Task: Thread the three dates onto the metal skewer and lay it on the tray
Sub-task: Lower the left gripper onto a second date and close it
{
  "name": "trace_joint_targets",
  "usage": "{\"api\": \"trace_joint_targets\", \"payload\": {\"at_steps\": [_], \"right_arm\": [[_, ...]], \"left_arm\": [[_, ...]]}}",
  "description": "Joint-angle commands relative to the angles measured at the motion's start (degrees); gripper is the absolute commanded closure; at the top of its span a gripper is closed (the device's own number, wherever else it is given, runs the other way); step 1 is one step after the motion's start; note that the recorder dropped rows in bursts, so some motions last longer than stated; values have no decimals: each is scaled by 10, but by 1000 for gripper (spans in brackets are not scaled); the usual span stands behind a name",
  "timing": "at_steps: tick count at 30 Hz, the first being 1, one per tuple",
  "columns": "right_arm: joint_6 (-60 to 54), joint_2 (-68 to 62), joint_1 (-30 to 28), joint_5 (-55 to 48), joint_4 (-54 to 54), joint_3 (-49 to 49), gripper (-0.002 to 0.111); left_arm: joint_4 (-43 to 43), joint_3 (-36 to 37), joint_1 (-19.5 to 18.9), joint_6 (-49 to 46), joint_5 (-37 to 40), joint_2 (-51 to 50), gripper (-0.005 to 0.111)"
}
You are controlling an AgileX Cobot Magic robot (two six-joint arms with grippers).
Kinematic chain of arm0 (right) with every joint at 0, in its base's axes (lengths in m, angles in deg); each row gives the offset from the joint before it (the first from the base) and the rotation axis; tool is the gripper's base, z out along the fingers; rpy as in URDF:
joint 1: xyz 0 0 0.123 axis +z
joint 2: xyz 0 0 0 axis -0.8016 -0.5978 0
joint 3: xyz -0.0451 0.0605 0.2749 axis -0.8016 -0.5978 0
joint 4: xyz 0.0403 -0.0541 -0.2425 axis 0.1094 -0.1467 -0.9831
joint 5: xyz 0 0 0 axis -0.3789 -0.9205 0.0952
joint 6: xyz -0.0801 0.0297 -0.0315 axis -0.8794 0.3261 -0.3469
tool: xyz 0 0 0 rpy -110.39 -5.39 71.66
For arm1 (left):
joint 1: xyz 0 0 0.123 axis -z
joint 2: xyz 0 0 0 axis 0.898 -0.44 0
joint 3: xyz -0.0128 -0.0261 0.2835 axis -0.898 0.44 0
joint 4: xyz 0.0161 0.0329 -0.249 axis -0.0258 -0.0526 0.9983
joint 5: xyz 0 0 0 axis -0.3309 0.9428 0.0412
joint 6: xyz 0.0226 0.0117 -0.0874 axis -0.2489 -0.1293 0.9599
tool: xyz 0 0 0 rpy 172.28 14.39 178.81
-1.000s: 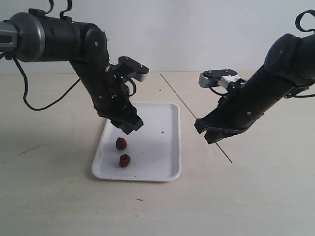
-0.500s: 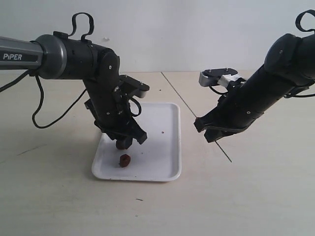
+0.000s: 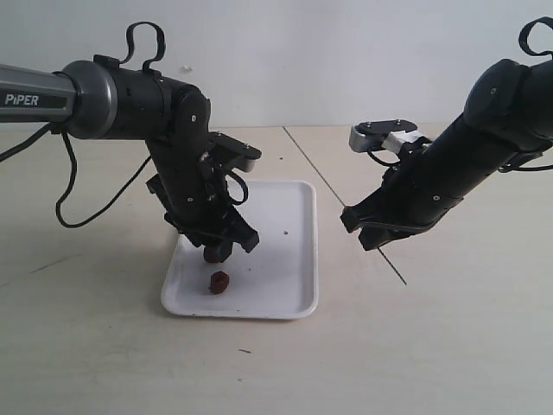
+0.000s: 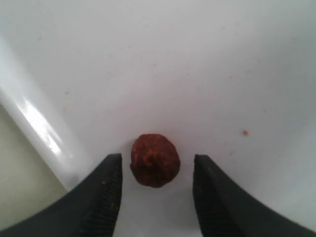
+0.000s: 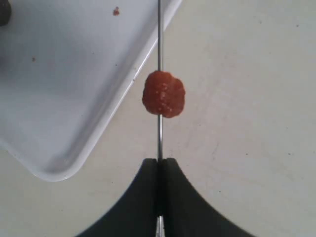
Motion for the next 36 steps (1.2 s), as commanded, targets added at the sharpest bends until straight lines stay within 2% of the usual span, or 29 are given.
{"api": "trace_joint_targets", "payload": {"at_steps": [1,36], "right_arm": [[1,5,-2,5,1,-2,108],[1,5,-2,5,1,-2,108]], "left_arm": [[-1,0,2,14,-6,2,61],[1,0,2,18,-7,-17,63]]}}
